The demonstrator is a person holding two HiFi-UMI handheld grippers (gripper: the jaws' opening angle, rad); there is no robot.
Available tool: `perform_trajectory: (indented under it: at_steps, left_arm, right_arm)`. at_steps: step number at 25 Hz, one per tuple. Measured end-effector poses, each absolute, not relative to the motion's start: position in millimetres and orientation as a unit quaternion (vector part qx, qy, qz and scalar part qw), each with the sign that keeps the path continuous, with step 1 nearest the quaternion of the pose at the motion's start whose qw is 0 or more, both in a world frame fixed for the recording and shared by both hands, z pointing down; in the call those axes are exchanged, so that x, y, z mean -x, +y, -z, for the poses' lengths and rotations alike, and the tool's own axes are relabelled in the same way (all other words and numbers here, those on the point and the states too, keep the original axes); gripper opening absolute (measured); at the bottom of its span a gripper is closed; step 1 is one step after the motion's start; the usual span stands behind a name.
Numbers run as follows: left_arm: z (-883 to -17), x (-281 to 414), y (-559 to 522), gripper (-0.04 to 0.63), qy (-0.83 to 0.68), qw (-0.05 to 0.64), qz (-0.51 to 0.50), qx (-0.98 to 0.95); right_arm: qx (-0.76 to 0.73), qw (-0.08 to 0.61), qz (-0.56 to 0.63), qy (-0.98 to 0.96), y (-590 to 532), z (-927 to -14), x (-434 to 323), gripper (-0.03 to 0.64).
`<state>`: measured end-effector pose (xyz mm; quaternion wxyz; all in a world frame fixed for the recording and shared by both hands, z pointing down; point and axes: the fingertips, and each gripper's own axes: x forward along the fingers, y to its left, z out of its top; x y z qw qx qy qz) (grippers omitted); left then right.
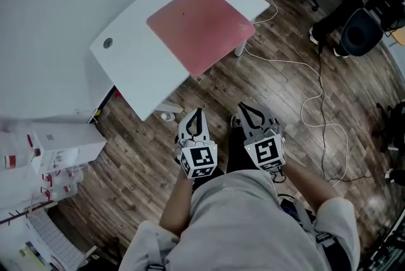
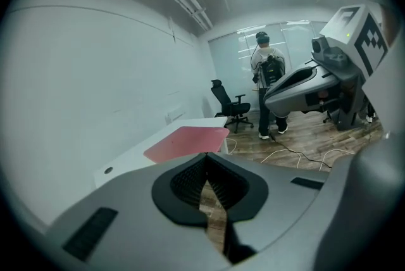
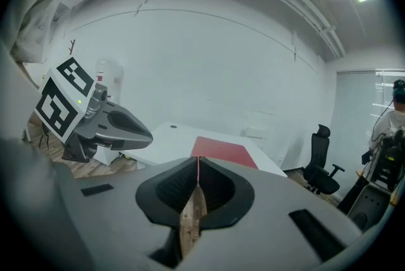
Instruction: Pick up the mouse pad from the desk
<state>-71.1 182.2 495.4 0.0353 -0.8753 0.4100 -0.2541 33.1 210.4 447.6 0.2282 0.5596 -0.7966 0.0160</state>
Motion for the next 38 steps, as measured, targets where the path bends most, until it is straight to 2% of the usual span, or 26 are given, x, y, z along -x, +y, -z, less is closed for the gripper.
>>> perform_trajectory:
  at_steps: [4,13,19,24,25,28,33,34,36,38]
  left_arm:
    - [-515.9,56.4,146.1,0.012,0.423,0.012,0.284,0.86]
    - [-561.0,23.0,99.9,0.012,0.441,0.013,0.365,0.82]
    - [-590.5,12.0,82.9,0.012,0.433,0.09,0.439,0.782]
    - [-616.3,7.8,71.9,0.017,0.423,0.111,0.488,0.755]
    - [-623.1,9.0,66.2,0.025,0.424,0.114,0.493,0.751]
    - [-638.0,11.7,48.6,0.108,0.429,0.109,0.505,0.741]
    - [-666.2,8.2,29.8,0.167,0.413,0.12,0.535,0.727]
    - [-672.4,7.0,28.4,0.178,0.408,0.126,0.541,0.725]
    - [-684.4,3.7,25.1,0.195,0.397,0.153,0.548,0.72]
    - [-694.7,1.1,21.3,0.199,0.384,0.19,0.553,0.715]
  right_arm:
    - [-0.542,0.228,-0.024,-0.809,167.1,-465.5,-60.3,0.041]
    - [-0.501,0.266,-0.047,-0.822,109.4,-531.5,-111.5,0.04]
    - [-0.486,0.318,-0.023,-0.814,87.4,-569.5,-136.7,0.041]
    - [-0.472,0.363,-0.017,-0.803,88.7,-596.2,-158.2,0.041]
    - [-0.47,0.369,-0.01,-0.802,86.5,-599.8,-160.0,0.041]
    - [-0.464,0.391,0.015,-0.795,77.8,-611.7,-165.3,0.041]
    - [-0.46,0.445,0.088,-0.764,47.1,-634.5,-185.5,0.043]
    - [-0.459,0.459,0.105,-0.753,39.4,-639.8,-190.5,0.053]
    - [-0.456,0.488,0.133,-0.732,24.0,-652.3,-199.5,0.176]
    - [-0.449,0.511,0.153,-0.717,8.7,-664.3,-204.7,0.191]
